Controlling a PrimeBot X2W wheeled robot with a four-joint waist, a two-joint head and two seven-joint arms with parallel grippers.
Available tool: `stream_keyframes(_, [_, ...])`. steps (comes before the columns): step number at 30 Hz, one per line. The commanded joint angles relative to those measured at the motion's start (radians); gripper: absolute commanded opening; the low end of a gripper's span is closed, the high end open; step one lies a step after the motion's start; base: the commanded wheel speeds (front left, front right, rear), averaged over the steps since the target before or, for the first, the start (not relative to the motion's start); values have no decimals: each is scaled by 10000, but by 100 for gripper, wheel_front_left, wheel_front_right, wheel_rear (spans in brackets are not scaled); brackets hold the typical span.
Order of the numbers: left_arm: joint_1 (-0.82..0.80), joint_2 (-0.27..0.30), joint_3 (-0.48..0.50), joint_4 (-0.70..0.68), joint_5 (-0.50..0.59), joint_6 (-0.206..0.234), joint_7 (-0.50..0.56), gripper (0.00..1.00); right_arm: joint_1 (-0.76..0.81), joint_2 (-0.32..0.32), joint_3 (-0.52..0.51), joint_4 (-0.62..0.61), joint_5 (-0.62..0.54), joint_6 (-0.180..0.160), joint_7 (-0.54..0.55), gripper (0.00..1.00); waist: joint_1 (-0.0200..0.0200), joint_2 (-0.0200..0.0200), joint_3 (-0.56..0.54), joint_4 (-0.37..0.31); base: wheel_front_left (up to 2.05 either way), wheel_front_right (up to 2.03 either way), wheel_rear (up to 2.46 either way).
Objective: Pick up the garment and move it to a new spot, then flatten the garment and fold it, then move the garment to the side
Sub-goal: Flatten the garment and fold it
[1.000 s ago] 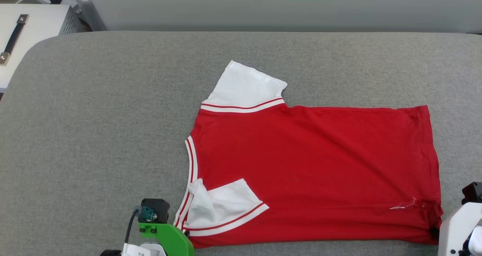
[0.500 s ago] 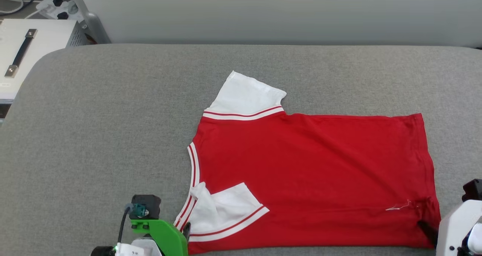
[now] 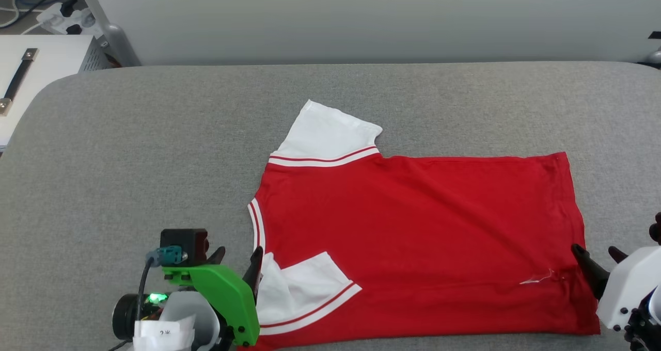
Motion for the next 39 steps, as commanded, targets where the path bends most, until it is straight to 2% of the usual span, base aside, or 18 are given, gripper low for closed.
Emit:
stream_keyframes(1, [-311, 25, -17, -31, 17, -53, 91, 100, -181, 185, 26, -123, 128, -9, -15, 100, 0, 0, 160, -190, 0, 0, 0])
stream_keyframes(3, [-653, 55, -109, 18, 54, -206, 332, 100, -250, 307, 64, -236, 159, -9, -3, 100, 0, 0, 285, -328, 0, 0, 0])
stream_keyframes(4, [-1393, 31, -266, 118, -20, -523, 970, 100, -277, 345, 141, -415, 155, -9, 31, 100, 0, 0, 579, -518, 0, 0, 0])
stream_keyframes(12, [-4970, 56, -341, 1233, -252, -1754, 3419, 100, -880, 366, 612, -1124, 315, -9, 119, 100, 0, 0, 2005, -1268, 0, 0, 0])
stream_keyframes(13, [-6495, -93, -252, 2042, -395, -2136, 4318, 100, -1232, 317, 824, -1383, 376, -9, 80, 100, 0, 0, 2631, -1532, 0, 0, 0])
stream_keyframes(19, [-8777, -365, -141, 4011, -592, -2610, 5649, 100, -1896, 270, 1258, -1622, 512, -9, -101, 100, 0, 0, 3578, -1991, 0, 0, 0])
stream_keyframes(27, [-10198, -734, 0, 6346, -808, -2936, 6209, 100, -2434, 187, 1634, -1454, 637, -9, -458, 100, 0, 0, 4318, -2447, 0, 0, 0])
stream_keyframes(36, [-10697, -677, -80, 7982, -538, -3548, 5564, 100, -2645, 173, 1794, -1163, 724, -9, -724, 100, 0, 0, 4669, -2713, 0, 0, 0])
stream_keyframes(39, [-10747, -816, -5, 8326, -644, -3667, 5372, 100, -2641, 143, 1806, -1132, 744, -9, -777, 100, 0, 0, 4743, -2723, 0, 0, 0])
